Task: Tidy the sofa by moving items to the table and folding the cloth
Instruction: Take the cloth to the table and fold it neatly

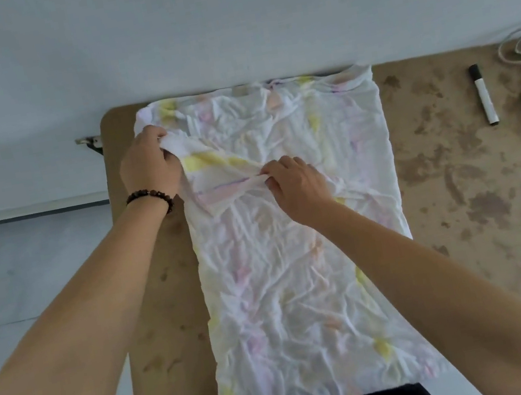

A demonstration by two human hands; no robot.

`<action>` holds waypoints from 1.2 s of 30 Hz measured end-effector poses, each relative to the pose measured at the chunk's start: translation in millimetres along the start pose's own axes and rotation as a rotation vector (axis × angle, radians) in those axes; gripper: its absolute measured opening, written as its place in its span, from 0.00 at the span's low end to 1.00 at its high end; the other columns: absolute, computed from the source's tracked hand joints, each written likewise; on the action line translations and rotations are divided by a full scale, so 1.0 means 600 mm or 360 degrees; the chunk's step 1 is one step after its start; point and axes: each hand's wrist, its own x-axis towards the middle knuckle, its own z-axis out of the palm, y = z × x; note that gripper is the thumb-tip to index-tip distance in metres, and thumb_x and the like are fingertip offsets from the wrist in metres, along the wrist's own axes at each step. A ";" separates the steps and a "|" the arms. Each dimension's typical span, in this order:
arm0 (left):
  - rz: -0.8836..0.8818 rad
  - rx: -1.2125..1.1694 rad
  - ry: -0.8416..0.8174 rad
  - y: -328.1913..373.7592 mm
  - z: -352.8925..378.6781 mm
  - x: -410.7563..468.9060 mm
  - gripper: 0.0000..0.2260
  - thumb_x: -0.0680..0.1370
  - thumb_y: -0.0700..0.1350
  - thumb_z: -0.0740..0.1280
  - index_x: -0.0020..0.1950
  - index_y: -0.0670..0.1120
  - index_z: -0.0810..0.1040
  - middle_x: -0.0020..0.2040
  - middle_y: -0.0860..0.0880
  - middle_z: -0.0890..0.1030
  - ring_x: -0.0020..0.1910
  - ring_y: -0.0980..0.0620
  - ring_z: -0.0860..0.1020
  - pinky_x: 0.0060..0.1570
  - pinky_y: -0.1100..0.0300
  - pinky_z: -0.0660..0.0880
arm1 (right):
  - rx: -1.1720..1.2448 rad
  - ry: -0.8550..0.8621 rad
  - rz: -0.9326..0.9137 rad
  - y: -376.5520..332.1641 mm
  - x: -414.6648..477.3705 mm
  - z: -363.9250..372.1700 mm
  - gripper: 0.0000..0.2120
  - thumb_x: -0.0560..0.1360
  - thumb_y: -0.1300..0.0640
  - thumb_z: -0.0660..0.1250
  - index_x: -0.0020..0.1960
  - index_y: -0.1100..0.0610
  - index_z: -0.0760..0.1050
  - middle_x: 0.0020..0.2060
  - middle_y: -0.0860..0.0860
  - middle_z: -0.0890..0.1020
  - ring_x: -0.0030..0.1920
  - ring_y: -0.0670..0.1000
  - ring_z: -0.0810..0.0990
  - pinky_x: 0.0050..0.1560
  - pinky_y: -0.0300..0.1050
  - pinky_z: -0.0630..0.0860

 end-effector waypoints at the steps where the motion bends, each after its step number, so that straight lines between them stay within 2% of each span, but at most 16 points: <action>1: 0.0043 -0.0028 0.0015 0.021 0.002 0.012 0.17 0.75 0.36 0.60 0.62 0.44 0.76 0.57 0.44 0.80 0.51 0.42 0.78 0.45 0.54 0.74 | 0.0155 0.0048 0.0126 0.008 0.008 -0.017 0.13 0.83 0.53 0.55 0.62 0.53 0.73 0.50 0.52 0.79 0.48 0.54 0.76 0.45 0.48 0.69; 4: 0.0163 -0.0063 0.0041 0.088 0.013 0.056 0.15 0.73 0.37 0.62 0.58 0.44 0.77 0.56 0.44 0.78 0.48 0.43 0.78 0.41 0.58 0.69 | 0.0634 0.0411 0.0621 0.063 0.028 -0.077 0.14 0.82 0.50 0.53 0.61 0.52 0.73 0.42 0.48 0.79 0.42 0.52 0.74 0.42 0.45 0.69; 7: 0.0355 -0.0250 0.0002 0.165 0.040 0.097 0.13 0.75 0.41 0.64 0.58 0.44 0.77 0.58 0.43 0.74 0.47 0.44 0.79 0.44 0.58 0.72 | 0.0771 0.0786 0.1043 0.156 0.054 -0.137 0.13 0.82 0.48 0.54 0.50 0.55 0.72 0.35 0.43 0.74 0.36 0.48 0.72 0.35 0.37 0.66; 9: 0.0465 -0.0346 -0.0021 0.204 0.067 0.108 0.16 0.75 0.44 0.66 0.62 0.44 0.75 0.62 0.42 0.70 0.52 0.47 0.78 0.51 0.58 0.75 | 0.0837 0.0816 0.1200 0.217 0.073 -0.163 0.15 0.82 0.46 0.55 0.50 0.56 0.73 0.38 0.45 0.76 0.40 0.49 0.74 0.40 0.39 0.67; 11: 0.0483 -0.0340 0.0025 0.216 0.091 0.095 0.21 0.75 0.45 0.67 0.67 0.45 0.72 0.66 0.40 0.66 0.57 0.48 0.75 0.51 0.58 0.77 | 0.0893 0.0783 0.1294 0.265 0.093 -0.172 0.16 0.82 0.46 0.57 0.59 0.57 0.75 0.48 0.48 0.78 0.50 0.51 0.76 0.49 0.43 0.70; 14: 0.0494 -0.0252 0.0087 0.185 0.126 0.028 0.26 0.76 0.47 0.67 0.73 0.43 0.66 0.73 0.38 0.60 0.68 0.43 0.69 0.57 0.57 0.74 | 0.0798 0.0781 0.1416 0.301 0.106 -0.157 0.16 0.81 0.53 0.57 0.66 0.57 0.71 0.54 0.50 0.76 0.58 0.54 0.76 0.53 0.45 0.71; 16: 0.0488 -0.0067 0.0071 0.151 0.147 -0.012 0.24 0.77 0.48 0.66 0.71 0.40 0.69 0.72 0.36 0.63 0.69 0.39 0.67 0.64 0.48 0.70 | 0.0431 0.0775 0.1339 0.304 0.102 -0.133 0.20 0.79 0.56 0.58 0.70 0.57 0.67 0.64 0.54 0.71 0.62 0.57 0.72 0.59 0.49 0.70; 17: 0.0478 0.0063 0.0002 0.134 0.155 -0.023 0.23 0.77 0.49 0.65 0.70 0.40 0.70 0.72 0.36 0.65 0.71 0.37 0.65 0.66 0.42 0.67 | 0.0195 0.0794 0.1150 0.299 0.096 -0.120 0.20 0.79 0.56 0.59 0.70 0.56 0.67 0.67 0.56 0.69 0.64 0.58 0.70 0.62 0.51 0.68; 18: 0.0466 0.0201 -0.0105 0.119 0.163 -0.026 0.24 0.78 0.51 0.63 0.71 0.41 0.69 0.73 0.37 0.65 0.73 0.37 0.62 0.68 0.39 0.63 | 0.0003 0.0813 0.0853 0.291 0.093 -0.107 0.19 0.79 0.55 0.59 0.69 0.56 0.69 0.68 0.58 0.68 0.65 0.59 0.69 0.64 0.52 0.66; 20: 0.0407 0.0447 -0.0304 0.093 0.177 -0.022 0.29 0.79 0.59 0.58 0.76 0.46 0.61 0.78 0.39 0.57 0.77 0.39 0.52 0.73 0.37 0.50 | -0.0197 0.0735 0.0167 0.277 0.094 -0.083 0.16 0.81 0.54 0.60 0.66 0.55 0.75 0.67 0.59 0.72 0.66 0.61 0.71 0.66 0.55 0.64; 21: 0.0379 0.0535 -0.0341 0.083 0.183 -0.018 0.31 0.79 0.63 0.55 0.78 0.49 0.56 0.79 0.40 0.52 0.78 0.39 0.48 0.73 0.37 0.45 | -0.0241 0.0634 -0.0085 0.275 0.101 -0.072 0.16 0.81 0.52 0.60 0.66 0.54 0.76 0.67 0.60 0.74 0.68 0.62 0.71 0.68 0.56 0.62; 22: 0.0367 0.0600 -0.0339 0.076 0.188 -0.015 0.32 0.79 0.66 0.52 0.79 0.51 0.53 0.80 0.41 0.49 0.78 0.39 0.46 0.73 0.37 0.44 | -0.0280 0.0477 -0.0188 0.274 0.110 -0.061 0.19 0.82 0.48 0.60 0.69 0.53 0.74 0.69 0.61 0.72 0.71 0.63 0.69 0.72 0.57 0.58; 24: 0.0358 0.0666 -0.0288 0.068 0.194 -0.016 0.33 0.78 0.68 0.49 0.79 0.53 0.50 0.80 0.42 0.47 0.78 0.39 0.47 0.73 0.36 0.46 | -0.0363 0.0153 0.0012 0.276 0.128 -0.043 0.30 0.80 0.35 0.54 0.78 0.48 0.61 0.78 0.60 0.60 0.78 0.60 0.56 0.77 0.57 0.49; 26: 0.0349 0.0658 -0.0232 0.063 0.200 -0.015 0.33 0.78 0.68 0.50 0.79 0.54 0.53 0.80 0.43 0.50 0.78 0.40 0.49 0.73 0.36 0.49 | -0.0424 0.0152 0.0205 0.280 0.136 -0.025 0.36 0.77 0.28 0.47 0.80 0.45 0.51 0.80 0.57 0.51 0.80 0.57 0.49 0.78 0.56 0.43; 29: 0.0315 0.0673 -0.0216 0.061 0.203 -0.013 0.33 0.77 0.68 0.51 0.78 0.55 0.54 0.80 0.44 0.51 0.78 0.40 0.51 0.73 0.37 0.50 | -0.0454 0.0209 0.0206 0.278 0.132 -0.020 0.38 0.76 0.26 0.45 0.80 0.45 0.49 0.80 0.56 0.50 0.80 0.57 0.48 0.78 0.56 0.43; 36: 0.0393 0.0713 -0.0301 0.063 0.187 -0.041 0.33 0.80 0.66 0.46 0.80 0.51 0.48 0.80 0.41 0.47 0.78 0.41 0.46 0.72 0.33 0.44 | -0.0482 0.0027 0.0209 0.250 0.093 -0.035 0.43 0.75 0.24 0.43 0.81 0.49 0.44 0.80 0.59 0.42 0.80 0.60 0.41 0.77 0.62 0.42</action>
